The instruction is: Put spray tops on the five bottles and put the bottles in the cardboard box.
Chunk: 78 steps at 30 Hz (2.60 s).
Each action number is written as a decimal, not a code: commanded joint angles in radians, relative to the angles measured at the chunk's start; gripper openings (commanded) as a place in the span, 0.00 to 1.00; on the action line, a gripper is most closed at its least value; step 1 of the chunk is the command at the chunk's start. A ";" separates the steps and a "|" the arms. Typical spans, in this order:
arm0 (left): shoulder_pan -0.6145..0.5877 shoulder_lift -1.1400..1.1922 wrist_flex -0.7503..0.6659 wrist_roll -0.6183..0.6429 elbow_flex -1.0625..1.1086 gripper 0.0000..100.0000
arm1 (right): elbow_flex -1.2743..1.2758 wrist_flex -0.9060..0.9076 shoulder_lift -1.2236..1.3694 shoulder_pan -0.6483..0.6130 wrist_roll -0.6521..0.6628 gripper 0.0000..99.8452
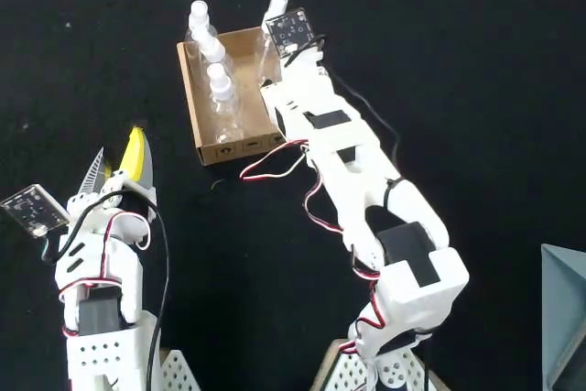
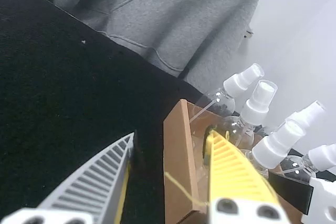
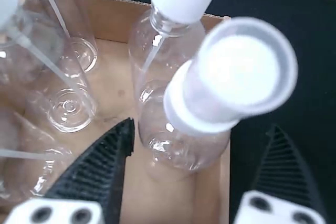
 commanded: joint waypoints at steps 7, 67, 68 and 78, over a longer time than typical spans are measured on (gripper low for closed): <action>-0.012 -0.015 0.005 -0.011 0.024 0.20 | -0.024 0.049 -0.031 0.011 -0.003 0.34; -0.012 -0.015 0.005 -0.011 0.024 0.20 | 0.022 0.669 -0.535 -0.052 0.008 0.01; -0.012 -0.015 0.005 -0.011 0.024 0.20 | 0.025 0.671 -0.553 -0.048 0.026 0.01; -0.012 -0.015 0.006 -0.011 0.024 0.20 | 0.174 0.617 -0.777 -0.046 0.044 0.01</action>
